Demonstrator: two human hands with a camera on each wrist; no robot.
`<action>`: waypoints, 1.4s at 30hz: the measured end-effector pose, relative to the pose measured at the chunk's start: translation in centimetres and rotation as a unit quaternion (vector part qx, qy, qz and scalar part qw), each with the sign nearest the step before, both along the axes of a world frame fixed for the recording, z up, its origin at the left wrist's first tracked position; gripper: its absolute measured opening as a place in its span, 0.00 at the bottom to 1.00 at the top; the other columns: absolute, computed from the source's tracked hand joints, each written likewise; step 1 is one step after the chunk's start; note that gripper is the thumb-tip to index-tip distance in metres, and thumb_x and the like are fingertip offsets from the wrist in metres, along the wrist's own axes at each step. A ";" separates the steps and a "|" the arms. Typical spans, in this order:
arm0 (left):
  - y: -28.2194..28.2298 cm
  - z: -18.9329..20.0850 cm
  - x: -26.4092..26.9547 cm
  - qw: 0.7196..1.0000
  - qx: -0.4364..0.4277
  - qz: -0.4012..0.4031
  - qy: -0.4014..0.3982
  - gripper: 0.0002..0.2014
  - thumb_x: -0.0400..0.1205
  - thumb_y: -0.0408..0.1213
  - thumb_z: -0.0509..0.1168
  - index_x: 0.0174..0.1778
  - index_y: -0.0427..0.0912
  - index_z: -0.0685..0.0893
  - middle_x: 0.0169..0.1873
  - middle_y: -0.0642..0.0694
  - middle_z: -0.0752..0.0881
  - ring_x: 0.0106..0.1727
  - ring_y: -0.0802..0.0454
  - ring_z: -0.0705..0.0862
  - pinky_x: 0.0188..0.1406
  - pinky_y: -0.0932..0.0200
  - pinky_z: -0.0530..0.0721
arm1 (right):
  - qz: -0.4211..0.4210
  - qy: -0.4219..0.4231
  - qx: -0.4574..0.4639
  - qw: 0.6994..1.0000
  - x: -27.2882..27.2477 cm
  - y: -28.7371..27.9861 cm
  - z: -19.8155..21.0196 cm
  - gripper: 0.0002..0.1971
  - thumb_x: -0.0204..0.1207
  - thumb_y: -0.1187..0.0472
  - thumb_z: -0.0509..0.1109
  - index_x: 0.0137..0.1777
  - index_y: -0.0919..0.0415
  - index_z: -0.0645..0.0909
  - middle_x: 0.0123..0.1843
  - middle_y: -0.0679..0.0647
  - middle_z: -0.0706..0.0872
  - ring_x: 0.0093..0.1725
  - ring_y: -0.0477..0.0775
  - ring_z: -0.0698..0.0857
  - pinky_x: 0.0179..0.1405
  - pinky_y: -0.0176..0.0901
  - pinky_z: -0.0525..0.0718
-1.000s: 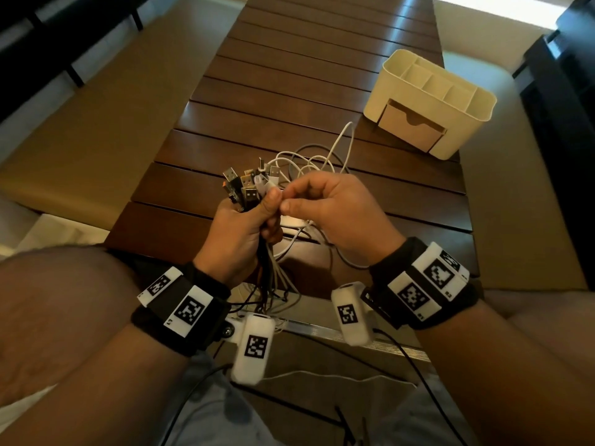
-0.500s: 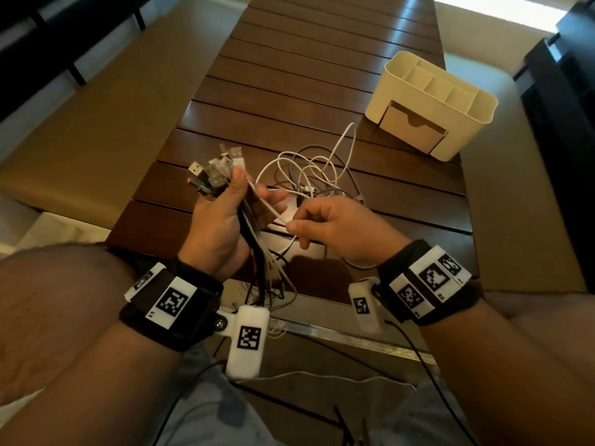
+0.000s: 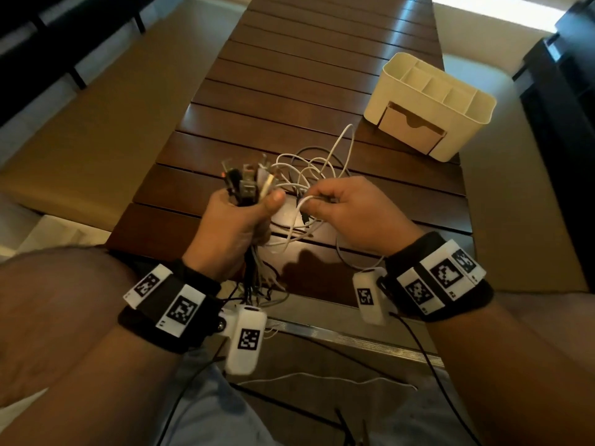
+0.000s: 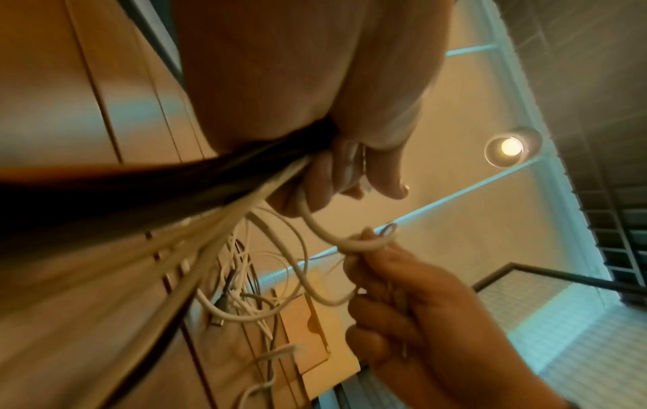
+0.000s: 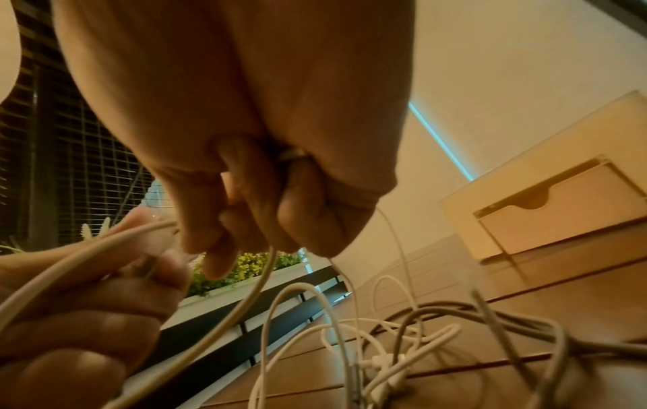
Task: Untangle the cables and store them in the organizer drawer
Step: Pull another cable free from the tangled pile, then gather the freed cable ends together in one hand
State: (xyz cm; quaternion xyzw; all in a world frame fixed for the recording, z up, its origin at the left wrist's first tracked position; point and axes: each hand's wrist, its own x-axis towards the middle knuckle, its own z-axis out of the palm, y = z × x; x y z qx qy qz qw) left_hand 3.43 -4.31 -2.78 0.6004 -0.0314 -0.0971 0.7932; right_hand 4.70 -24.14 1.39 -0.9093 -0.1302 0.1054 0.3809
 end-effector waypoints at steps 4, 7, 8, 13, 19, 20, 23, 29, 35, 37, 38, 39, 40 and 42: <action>-0.8 1.1 -1.0 0.993 0.097 -0.066 -0.030 0.05 0.76 0.40 0.74 0.37 0.45 0.86 0.25 0.52 0.75 0.26 0.52 0.71 0.23 0.61 0.72 | -0.013 -0.030 -0.008 0.999 -0.1 0.7 0.0 0.08 0.83 0.54 0.69 0.47 0.52 0.89 0.35 0.50 0.86 0.34 0.52 0.83 0.36 0.54 0.83; -0.7 1.3 -0.9 0.988 0.137 -0.047 -0.046 0.06 0.77 0.32 0.75 0.43 0.33 0.87 0.28 0.45 0.79 0.29 0.48 0.74 0.25 0.62 0.74 | -0.013 -0.039 0.003 0.999 -0.2 0.5 0.3 0.08 0.82 0.54 0.69 0.48 0.53 0.89 0.38 0.51 0.87 0.38 0.53 0.85 0.40 0.56 0.85; -0.5 1.4 -0.7 0.992 0.117 -0.019 -0.039 0.06 0.77 0.30 0.75 0.44 0.30 0.87 0.29 0.43 0.78 0.30 0.46 0.74 0.26 0.61 0.74 | -0.007 -0.035 0.008 0.999 -0.2 0.4 0.5 0.08 0.83 0.53 0.69 0.49 0.52 0.89 0.39 0.51 0.88 0.38 0.53 0.84 0.40 0.53 0.84; 1.6 2.1 0.8 0.992 -0.009 0.123 0.009 0.12 0.74 0.29 0.73 0.29 0.50 0.87 0.22 0.56 0.77 0.22 0.57 0.75 0.23 0.63 0.76 | -0.017 0.011 0.043 0.999 0.2 -0.8 1.0 0.10 0.85 0.48 0.65 0.49 0.44 0.88 0.44 0.57 0.88 0.42 0.58 0.84 0.44 0.50 0.82; 3.2 1.3 1.1 1.000 -0.017 -0.002 0.017 0.11 0.77 0.30 0.72 0.32 0.47 0.79 0.22 0.51 0.65 0.18 0.57 0.62 0.17 0.67 0.65 | -0.067 -0.002 0.030 0.997 0.9 -3.0 1.8 0.11 0.82 0.48 0.69 0.45 0.51 0.89 0.41 0.55 0.88 0.37 0.45 0.82 0.41 0.42 0.79; 3.2 0.9 1.2 1.000 -0.003 -0.013 0.024 0.09 0.77 0.31 0.72 0.35 0.44 0.80 0.22 0.50 0.65 0.19 0.57 0.62 0.18 0.67 0.64 | -0.059 -0.002 0.015 0.998 1.0 -3.1 1.7 0.11 0.81 0.47 0.70 0.45 0.51 0.89 0.41 0.57 0.88 0.38 0.49 0.83 0.41 0.44 0.80; 3.5 0.3 1.8 0.996 0.009 0.070 0.054 0.12 0.75 0.42 0.75 0.40 0.40 0.80 0.21 0.52 0.66 0.19 0.58 0.61 0.17 0.66 0.63 | -0.014 0.053 -0.037 0.998 0.7 -3.0 1.6 0.08 0.78 0.46 0.72 0.44 0.47 0.89 0.43 0.52 0.90 0.45 0.55 0.87 0.45 0.51 0.84; 2.4 0.5 1.3 0.994 0.080 0.057 0.045 0.16 0.76 0.45 0.75 0.45 0.35 0.81 0.21 0.52 0.72 0.20 0.56 0.68 0.21 0.62 0.68 | 0.097 0.096 -0.099 0.986 -0.1 -0.8 1.0 0.04 0.78 0.44 0.72 0.44 0.39 0.87 0.42 0.37 0.89 0.44 0.35 0.85 0.47 0.38 0.83; 1.0 1.7 -0.3 0.981 0.170 -0.091 0.009 0.16 0.80 0.45 0.72 0.49 0.31 0.89 0.46 0.36 0.92 0.51 0.40 0.91 0.57 0.44 0.87 | 0.089 -0.033 -0.108 0.990 -0.4 0.5 0.0 0.13 0.81 0.46 0.69 0.48 0.55 0.88 0.36 0.51 0.86 0.34 0.49 0.83 0.36 0.49 0.83; 1.0 2.0 -0.5 0.979 0.176 -0.104 0.018 0.10 0.79 0.38 0.73 0.48 0.35 0.91 0.44 0.39 0.93 0.50 0.46 0.92 0.57 0.51 0.86 | 0.082 -0.052 -0.095 0.991 -0.4 0.6 -0.1 0.12 0.81 0.47 0.69 0.46 0.53 0.87 0.35 0.49 0.85 0.31 0.46 0.81 0.33 0.45 0.81; 0.9 2.0 -0.5 0.976 0.190 -0.102 0.012 0.07 0.78 0.34 0.73 0.48 0.35 0.91 0.42 0.40 0.93 0.49 0.48 0.92 0.57 0.53 0.85 | 0.074 -0.052 -0.079 0.993 -0.4 0.6 -0.1 0.09 0.82 0.48 0.69 0.45 0.51 0.86 0.35 0.47 0.84 0.30 0.45 0.80 0.32 0.43 0.80; 0.9 2.1 -0.5 0.976 0.200 -0.092 0.004 0.05 0.78 0.30 0.74 0.47 0.34 0.91 0.41 0.40 0.93 0.48 0.50 0.92 0.55 0.55 0.84 | 0.065 -0.048 -0.058 0.995 -0.4 0.6 -0.1 0.08 0.82 0.48 0.69 0.45 0.48 0.85 0.35 0.47 0.84 0.31 0.46 0.80 0.32 0.42 0.80; 1.0 2.0 -0.4 0.977 0.200 -0.068 0.000 0.03 0.78 0.28 0.73 0.46 0.33 0.91 0.40 0.39 0.93 0.46 0.50 0.92 0.52 0.57 0.83 | 0.052 -0.044 -0.034 0.997 -0.4 0.5 0.0 0.07 0.82 0.49 0.69 0.46 0.48 0.85 0.37 0.47 0.85 0.34 0.46 0.82 0.35 0.43 0.82; 1.5 1.9 0.1 0.985 0.172 -0.003 0.011 0.03 0.77 0.26 0.74 0.41 0.36 0.91 0.36 0.39 0.92 0.41 0.50 0.90 0.50 0.56 0.82 | 0.009 -0.045 0.010 0.999 -0.2 0.1 0.3 0.08 0.84 0.52 0.66 0.51 0.52 0.87 0.43 0.49 0.88 0.41 0.49 0.85 0.42 0.47 0.84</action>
